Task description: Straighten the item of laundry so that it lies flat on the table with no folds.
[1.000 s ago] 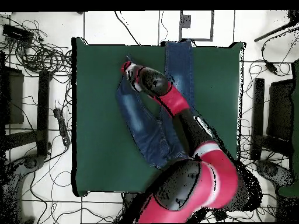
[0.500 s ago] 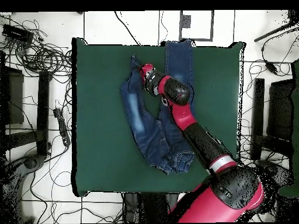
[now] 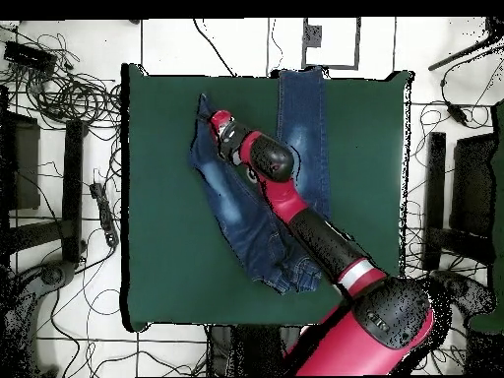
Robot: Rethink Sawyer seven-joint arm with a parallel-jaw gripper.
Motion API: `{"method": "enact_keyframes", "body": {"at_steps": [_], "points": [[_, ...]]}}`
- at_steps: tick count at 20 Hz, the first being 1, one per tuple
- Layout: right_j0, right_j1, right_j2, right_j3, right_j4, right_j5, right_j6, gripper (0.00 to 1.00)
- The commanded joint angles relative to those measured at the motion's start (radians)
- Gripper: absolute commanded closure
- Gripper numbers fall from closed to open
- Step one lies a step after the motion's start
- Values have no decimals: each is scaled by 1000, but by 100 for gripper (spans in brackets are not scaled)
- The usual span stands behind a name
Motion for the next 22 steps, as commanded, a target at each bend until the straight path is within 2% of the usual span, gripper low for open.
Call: {"method": "enact_keyframes", "body": {"at_steps": [1,6,13,15,17,21,22], "points": [[-10,-54,98,192,31,9,242,100],[-46,-195,116,305,101,72,335,100],[-63,-219,103,319,152,115,303,100],[-40,-178,51,262,145,113,244,100],[-12,-72,4,138,120,95,139,100],[-19,2,27,63,49,30,47,100],[-25,17,39,46,7,22,-3,100]]}}
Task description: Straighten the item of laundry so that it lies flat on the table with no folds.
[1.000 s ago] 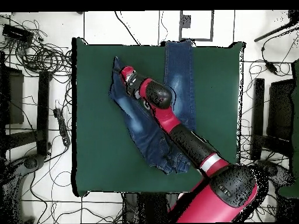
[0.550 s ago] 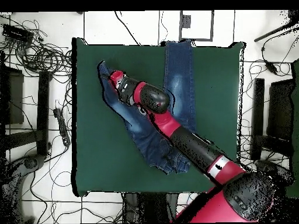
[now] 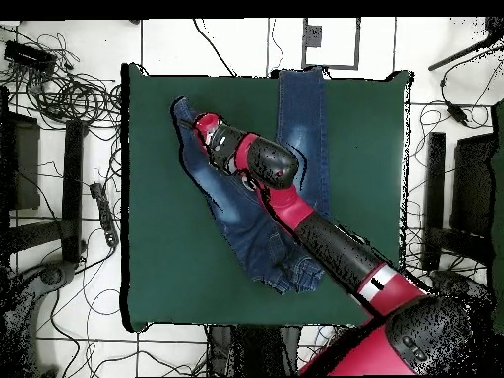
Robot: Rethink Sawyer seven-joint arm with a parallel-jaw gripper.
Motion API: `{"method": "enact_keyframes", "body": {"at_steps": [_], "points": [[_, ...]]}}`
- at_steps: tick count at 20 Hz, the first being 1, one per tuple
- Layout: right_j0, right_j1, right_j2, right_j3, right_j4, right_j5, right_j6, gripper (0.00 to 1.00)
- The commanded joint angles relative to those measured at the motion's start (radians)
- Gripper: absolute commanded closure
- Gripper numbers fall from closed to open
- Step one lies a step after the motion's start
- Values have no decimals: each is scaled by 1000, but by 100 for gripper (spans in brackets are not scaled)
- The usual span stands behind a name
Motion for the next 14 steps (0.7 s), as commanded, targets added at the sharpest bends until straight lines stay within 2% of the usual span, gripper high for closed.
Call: {"method": "enact_keyframes", "body": {"at_steps": [1,2,10,14], "points": [[31,165,-25,-172,-78,-26,-49,100],[34,168,-22,-187,-102,-6,-39,0],[30,166,-3,-181,-111,21,36,0],[43,136,-21,-159,-31,50,160,0]]}}
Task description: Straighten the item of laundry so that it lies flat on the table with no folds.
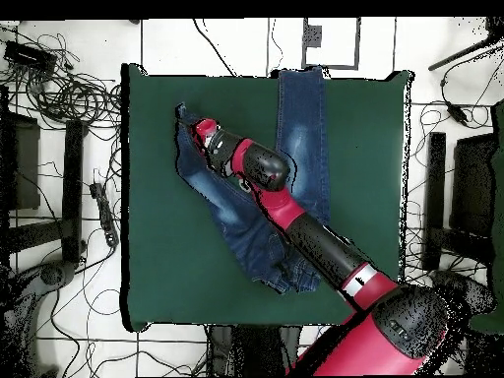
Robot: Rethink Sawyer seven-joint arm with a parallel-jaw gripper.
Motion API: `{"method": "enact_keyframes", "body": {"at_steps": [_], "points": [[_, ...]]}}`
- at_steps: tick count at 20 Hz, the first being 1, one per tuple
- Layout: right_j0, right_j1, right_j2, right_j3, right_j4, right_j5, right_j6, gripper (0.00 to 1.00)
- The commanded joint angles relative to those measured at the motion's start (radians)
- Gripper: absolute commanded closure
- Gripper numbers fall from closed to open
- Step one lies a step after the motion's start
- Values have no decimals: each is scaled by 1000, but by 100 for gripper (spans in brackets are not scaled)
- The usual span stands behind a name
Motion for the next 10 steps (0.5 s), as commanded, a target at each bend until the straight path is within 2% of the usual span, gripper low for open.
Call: {"method": "enact_keyframes", "body": {"at_steps": [1,5,10], "points": [[54,-11,-36,-78,86,43,179,0],[70,-15,-40,-129,-26,4,45,0],[90,-23,-58,-170,-40,23,31,0]]}}
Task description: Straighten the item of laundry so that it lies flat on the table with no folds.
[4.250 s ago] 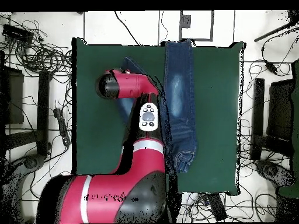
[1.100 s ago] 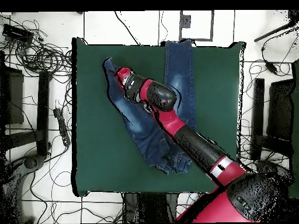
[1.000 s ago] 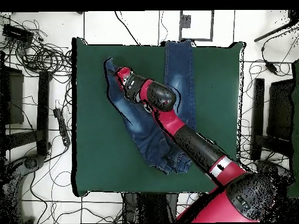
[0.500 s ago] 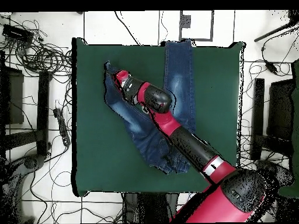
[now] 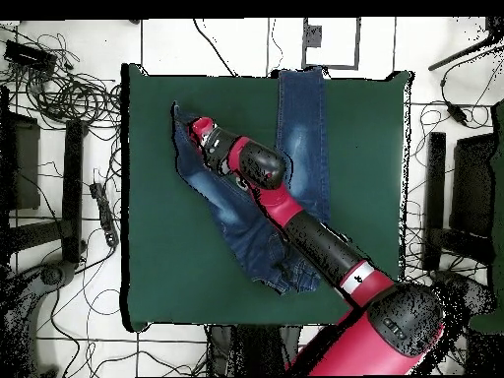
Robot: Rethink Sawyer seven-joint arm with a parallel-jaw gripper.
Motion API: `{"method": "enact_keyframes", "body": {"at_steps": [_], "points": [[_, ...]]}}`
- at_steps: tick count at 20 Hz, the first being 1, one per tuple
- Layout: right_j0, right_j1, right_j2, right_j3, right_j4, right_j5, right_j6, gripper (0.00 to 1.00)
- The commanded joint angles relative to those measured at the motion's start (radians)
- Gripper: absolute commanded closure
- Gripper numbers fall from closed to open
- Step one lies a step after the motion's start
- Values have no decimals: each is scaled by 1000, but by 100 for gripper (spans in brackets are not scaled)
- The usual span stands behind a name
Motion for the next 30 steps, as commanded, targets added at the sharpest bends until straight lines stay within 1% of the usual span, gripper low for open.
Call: {"method": "enact_keyframes", "body": {"at_steps": [1,2,3,6,7,9,12,14,16,19,20,24,27,30], "points": [[73,-17,-61,-152,-15,27,39,0],[78,-23,-69,-157,-11,41,41,0],[78,-19,-64,-172,-33,43,18,100],[86,-26,-75,-176,-19,66,29,100],[89,-26,-79,-179,-8,64,50,100],[102,-43,-98,-174,45,75,126,100],[97,-28,-85,-194,-1,65,61,100],[101,-27,-87,-200,7,74,67,100],[106,-26,-92,-205,40,93,102,100],[124,-36,-119,-216,127,155,198,100],[129,-36,-126,-226,147,177,214,100],[147,-11,-154,-328,151,280,121,100],[160,-7,-185,-380,161,344,116,100],[162,6,-200,-420,148,371,94,100]]}}
